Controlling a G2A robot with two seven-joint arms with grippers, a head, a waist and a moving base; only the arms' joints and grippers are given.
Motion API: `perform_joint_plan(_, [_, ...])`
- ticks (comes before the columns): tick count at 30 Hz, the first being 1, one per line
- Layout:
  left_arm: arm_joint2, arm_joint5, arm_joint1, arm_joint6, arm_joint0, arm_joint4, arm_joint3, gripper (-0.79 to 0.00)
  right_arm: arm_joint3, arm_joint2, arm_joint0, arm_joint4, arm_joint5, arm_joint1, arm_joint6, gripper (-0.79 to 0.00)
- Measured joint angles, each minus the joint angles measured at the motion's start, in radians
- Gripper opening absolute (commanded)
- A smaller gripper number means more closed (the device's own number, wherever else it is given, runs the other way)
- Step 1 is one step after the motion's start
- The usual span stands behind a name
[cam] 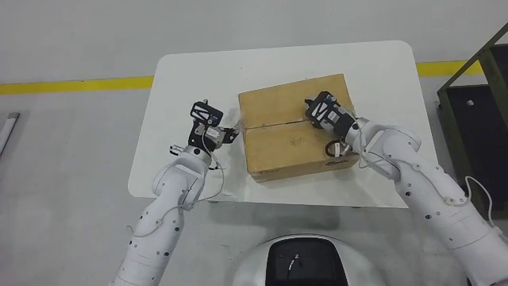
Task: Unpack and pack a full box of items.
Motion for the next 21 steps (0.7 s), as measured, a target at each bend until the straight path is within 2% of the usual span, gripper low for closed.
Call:
perform_joint_plan(9, [-0.017,0.003,-0.007,-0.018,-0.009,-0.003,-0.026,0.000,-0.002,0.008,-0.001,-0.002,0.001,-0.004,0.002,-0.785])
perform_joint_plan(21, [0.044,0.011,-0.038,-0.039,-0.144,0.047,0.000,0.000,-0.029,0.065,-0.020,0.096,0.043,-0.008,0.039,-0.785])
